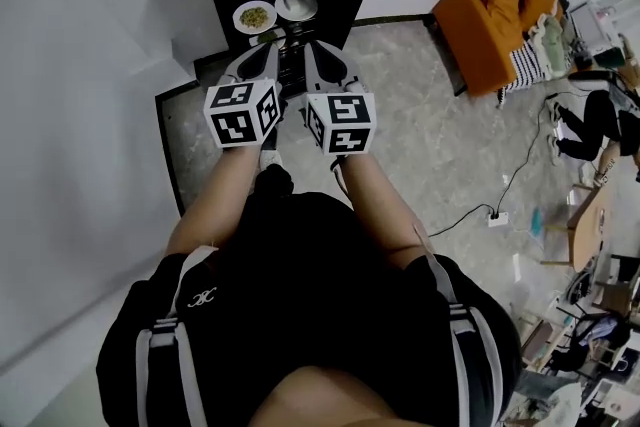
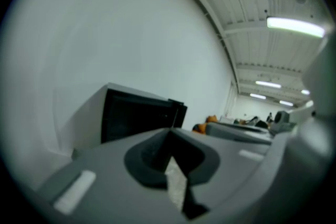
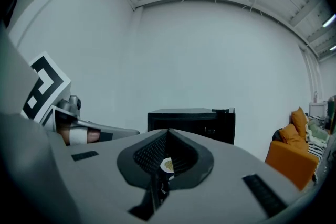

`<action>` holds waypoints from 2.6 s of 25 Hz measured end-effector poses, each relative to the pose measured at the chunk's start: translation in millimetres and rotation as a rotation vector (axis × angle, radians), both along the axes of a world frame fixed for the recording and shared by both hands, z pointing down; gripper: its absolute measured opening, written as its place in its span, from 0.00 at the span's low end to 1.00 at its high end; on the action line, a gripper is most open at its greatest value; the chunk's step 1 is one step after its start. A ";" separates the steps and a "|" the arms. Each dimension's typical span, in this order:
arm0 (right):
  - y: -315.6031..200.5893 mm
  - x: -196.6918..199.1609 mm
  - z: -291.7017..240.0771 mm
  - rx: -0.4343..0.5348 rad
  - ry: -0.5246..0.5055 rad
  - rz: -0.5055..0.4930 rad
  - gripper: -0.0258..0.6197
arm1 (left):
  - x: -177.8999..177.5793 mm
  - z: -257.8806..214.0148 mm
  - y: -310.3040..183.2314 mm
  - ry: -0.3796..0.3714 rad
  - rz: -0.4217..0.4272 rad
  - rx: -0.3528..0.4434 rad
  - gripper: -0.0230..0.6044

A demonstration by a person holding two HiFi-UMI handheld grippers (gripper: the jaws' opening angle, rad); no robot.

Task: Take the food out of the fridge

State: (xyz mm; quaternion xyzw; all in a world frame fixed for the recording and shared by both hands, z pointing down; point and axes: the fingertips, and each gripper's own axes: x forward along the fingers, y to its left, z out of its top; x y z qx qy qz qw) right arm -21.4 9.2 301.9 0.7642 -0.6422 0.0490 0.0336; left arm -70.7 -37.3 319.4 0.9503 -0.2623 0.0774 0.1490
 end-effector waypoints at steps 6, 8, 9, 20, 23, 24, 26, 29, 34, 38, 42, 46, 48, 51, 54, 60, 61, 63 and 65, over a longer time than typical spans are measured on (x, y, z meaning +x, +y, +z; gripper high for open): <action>-71.4 45.8 -4.8 0.008 -0.037 0.033 0.04 | 45.1 -2.1 -71.3 -0.016 0.021 0.037 0.04; -91.4 54.9 -1.2 0.000 -0.040 0.037 0.04 | 56.3 -1.4 -89.3 -0.029 0.034 0.054 0.04; -100.8 58.6 0.4 -0.003 -0.041 0.038 0.04 | 60.7 -0.1 -97.7 -0.034 0.038 0.057 0.04; -177.7 94.8 32.6 -0.089 -0.069 0.058 0.04 | 102.8 35.9 -160.4 -0.082 0.099 -0.028 0.04; -184.1 97.8 38.4 -0.107 -0.069 0.048 0.04 | 106.6 43.1 -164.0 -0.089 0.093 -0.040 0.04; -186.1 98.6 41.9 -0.110 -0.067 0.043 0.04 | 107.2 47.3 -165.6 -0.090 0.087 -0.042 0.04; -191.8 100.1 51.8 -0.118 -0.063 0.028 0.04 | 108.1 58.6 -171.5 -0.089 0.069 -0.047 0.04; -198.8 102.8 61.2 -0.128 -0.057 -0.012 0.04 | 108.9 67.8 -179.1 -0.087 0.027 -0.059 0.04; -202.6 104.0 57.6 -0.137 -0.063 -0.100 0.04 | 107.0 65.5 -176.3 -0.098 -0.046 -0.080 0.04; -204.3 112.5 65.1 -0.148 -0.068 -0.170 0.04 | 112.5 76.7 -172.9 -0.100 -0.110 -0.105 0.04; -201.9 124.1 79.0 -0.159 -0.086 -0.267 0.04 | 118.9 93.2 -160.3 -0.063 -0.185 -0.130 0.04; -195.0 134.9 84.4 -0.143 -0.094 -0.347 0.04 | 119.1 106.9 -149.8 -0.071 -0.283 -0.131 0.04; -193.8 137.7 91.1 -0.135 -0.111 -0.374 0.04 | 117.4 115.5 -147.5 -0.088 -0.322 -0.131 0.04; -192.2 139.8 109.7 -0.139 -0.133 -0.385 0.04 | 114.3 133.3 -145.1 -0.124 -0.346 -0.130 0.04; -186.1 139.0 133.8 -0.139 -0.147 -0.381 0.04 | 110.1 157.2 -142.1 -0.141 -0.353 -0.129 0.04; -171.8 127.0 207.7 -0.128 -0.139 -0.389 0.04 | 94.9 233.4 -136.9 -0.101 -0.376 -0.143 0.04; -169.6 125.4 223.9 -0.129 -0.139 -0.390 0.04 | 92.6 251.6 -133.7 -0.084 -0.380 -0.166 0.04; -165.9 123.5 256.2 -0.128 -0.137 -0.393 0.04 | 90.1 291.4 -125.0 -0.051 -0.383 -0.214 0.04; -165.0 123.1 285.3 -0.114 -0.132 -0.398 0.04 | 90.2 332.4 -120.2 -0.022 -0.386 -0.251 0.04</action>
